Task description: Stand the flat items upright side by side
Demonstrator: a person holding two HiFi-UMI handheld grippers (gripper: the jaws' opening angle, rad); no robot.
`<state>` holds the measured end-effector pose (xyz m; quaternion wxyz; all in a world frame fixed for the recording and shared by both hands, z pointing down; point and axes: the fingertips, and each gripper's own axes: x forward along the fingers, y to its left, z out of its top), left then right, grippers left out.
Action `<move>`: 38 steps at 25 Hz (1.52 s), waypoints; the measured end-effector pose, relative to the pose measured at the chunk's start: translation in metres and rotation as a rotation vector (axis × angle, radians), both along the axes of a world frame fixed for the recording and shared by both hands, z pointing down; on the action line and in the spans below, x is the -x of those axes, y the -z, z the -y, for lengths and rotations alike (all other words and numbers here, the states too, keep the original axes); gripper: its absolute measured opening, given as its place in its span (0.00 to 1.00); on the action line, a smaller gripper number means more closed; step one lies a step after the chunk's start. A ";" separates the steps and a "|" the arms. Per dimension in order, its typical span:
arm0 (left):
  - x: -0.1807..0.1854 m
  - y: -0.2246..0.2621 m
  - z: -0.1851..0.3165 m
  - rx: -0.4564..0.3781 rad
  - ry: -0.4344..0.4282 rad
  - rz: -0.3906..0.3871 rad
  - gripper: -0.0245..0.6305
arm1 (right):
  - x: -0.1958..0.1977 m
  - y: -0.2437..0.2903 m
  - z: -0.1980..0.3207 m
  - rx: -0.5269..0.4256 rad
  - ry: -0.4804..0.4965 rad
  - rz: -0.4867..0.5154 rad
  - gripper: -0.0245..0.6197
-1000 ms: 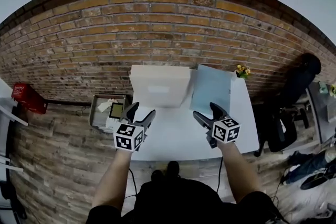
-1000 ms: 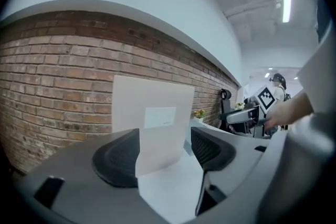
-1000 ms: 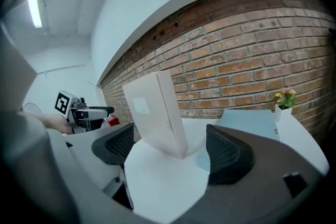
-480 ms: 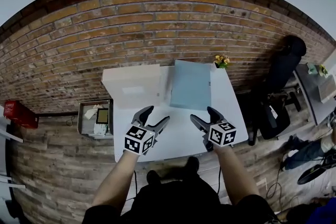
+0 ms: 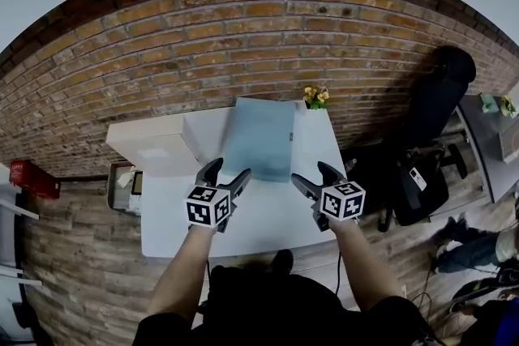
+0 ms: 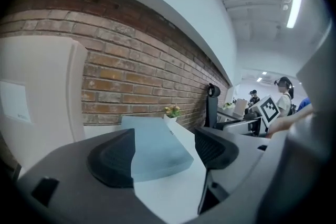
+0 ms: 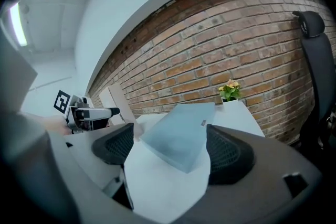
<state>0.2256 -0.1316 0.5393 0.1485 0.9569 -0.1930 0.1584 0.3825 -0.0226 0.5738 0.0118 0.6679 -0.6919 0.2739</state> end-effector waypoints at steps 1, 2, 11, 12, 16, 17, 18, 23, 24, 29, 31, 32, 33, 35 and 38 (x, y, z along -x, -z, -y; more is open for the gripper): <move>-0.006 -0.002 0.000 0.000 0.014 0.011 0.59 | -0.007 -0.003 -0.001 0.008 0.014 0.004 0.70; -0.011 -0.005 0.000 0.000 0.025 0.024 0.59 | -0.013 -0.006 -0.001 0.018 0.029 0.005 0.70; -0.032 -0.044 0.025 0.030 0.056 0.158 0.61 | -0.029 -0.032 0.028 0.094 0.100 0.050 0.70; -0.033 -0.051 0.031 0.033 0.058 0.174 0.62 | -0.029 -0.034 0.033 0.100 0.101 0.055 0.70; -0.030 -0.080 0.049 0.078 0.070 0.229 0.65 | -0.026 -0.046 0.054 0.132 0.118 0.080 0.70; -0.030 -0.089 0.050 0.098 0.065 0.240 0.65 | -0.025 -0.050 0.058 0.143 0.121 0.084 0.70; -0.030 -0.096 0.051 0.115 0.059 0.252 0.66 | -0.024 -0.055 0.062 0.154 0.122 0.089 0.70; -0.032 -0.120 0.061 0.158 0.051 0.287 0.66 | -0.019 -0.074 0.077 0.200 0.119 0.122 0.70; -0.033 -0.122 0.064 0.162 0.050 0.290 0.66 | -0.019 -0.077 0.080 0.210 0.115 0.126 0.70; -0.040 -0.135 0.079 0.192 0.050 0.326 0.66 | -0.027 -0.092 0.089 0.255 0.072 0.141 0.69; -0.041 -0.144 0.084 0.205 0.051 0.356 0.66 | -0.029 -0.103 0.091 0.278 0.063 0.150 0.69; -0.041 -0.148 0.086 0.218 0.051 0.371 0.66 | -0.029 -0.108 0.092 0.291 0.060 0.153 0.68; -0.041 -0.152 0.086 0.239 0.047 0.385 0.66 | -0.028 -0.112 0.092 0.302 0.056 0.156 0.68; -0.041 -0.162 0.083 0.284 0.029 0.413 0.66 | -0.026 -0.117 0.093 0.318 0.053 0.162 0.67; -0.041 -0.164 0.082 0.283 0.023 0.430 0.67 | -0.021 -0.122 0.093 0.336 0.059 0.169 0.65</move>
